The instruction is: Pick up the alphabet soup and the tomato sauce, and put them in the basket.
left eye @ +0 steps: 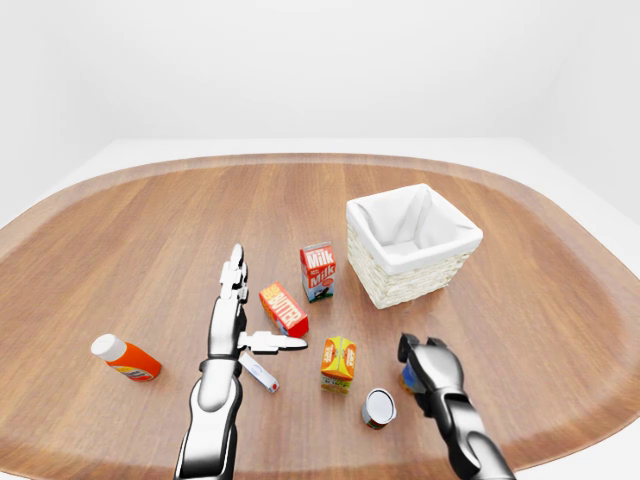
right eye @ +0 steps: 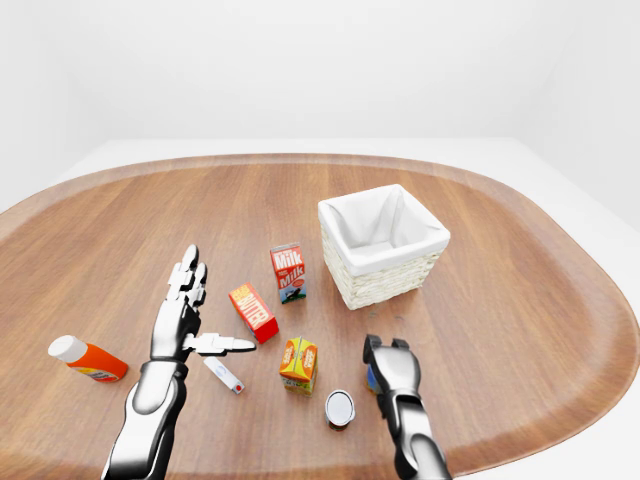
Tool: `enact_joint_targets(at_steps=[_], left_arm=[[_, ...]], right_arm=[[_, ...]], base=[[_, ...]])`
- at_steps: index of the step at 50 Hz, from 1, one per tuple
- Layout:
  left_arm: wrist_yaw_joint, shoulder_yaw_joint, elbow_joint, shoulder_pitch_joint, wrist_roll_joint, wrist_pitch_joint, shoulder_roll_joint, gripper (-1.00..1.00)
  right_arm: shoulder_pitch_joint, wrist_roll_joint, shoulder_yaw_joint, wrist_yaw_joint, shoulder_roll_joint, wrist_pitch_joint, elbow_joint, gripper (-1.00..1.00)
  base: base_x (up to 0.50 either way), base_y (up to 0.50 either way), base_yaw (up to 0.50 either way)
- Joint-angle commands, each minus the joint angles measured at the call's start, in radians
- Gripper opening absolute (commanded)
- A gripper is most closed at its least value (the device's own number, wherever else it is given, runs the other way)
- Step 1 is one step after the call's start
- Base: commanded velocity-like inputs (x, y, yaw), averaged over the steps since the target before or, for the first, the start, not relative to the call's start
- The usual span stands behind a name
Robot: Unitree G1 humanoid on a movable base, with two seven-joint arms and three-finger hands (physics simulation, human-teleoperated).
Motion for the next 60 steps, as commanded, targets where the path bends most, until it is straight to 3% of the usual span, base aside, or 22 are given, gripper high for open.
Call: enact_joint_targets(at_steps=[1, 17, 41, 54, 60], left_arm=[[-0.002, 0.002, 0.007, -0.005, -0.004, 0.0, 0.001, 1.0], [-0.001, 0.002, 0.007, -0.005, -0.004, 0.0, 0.001, 1.0], [-0.005, -0.002, 0.011, -0.005, 0.002, 0.0, 0.001, 1.0], [-0.008, -0.002, 0.01, -0.003, 0.003, 0.0, 0.002, 1.0], [-0.009, -0.003, 0.0, -0.001, 0.003, 0.0, 0.001, 1.0]], right_arm=[[0.034, -0.055, -0.019, 0.008, 0.002, 0.006, -0.13, -1.0], [0.084, -0.035, -0.098, -0.02, 0.033, 0.014, -0.455, -1.0], [0.109, -0.071, -0.118, -0.128, 0.063, -0.075, -0.663, -1.0], [0.115, -0.084, -0.118, -0.112, 0.07, -0.1, -0.718, -1.0], [0.103, -0.084, -0.128, -0.075, 0.08, -0.096, -0.8, -1.0]], base=[[0.0, 0.0, 0.0], [0.0, 0.0, 0.0], [0.0, 0.0, 0.0], [0.0, 0.0, 0.0], [0.0, 0.0, 0.0]])
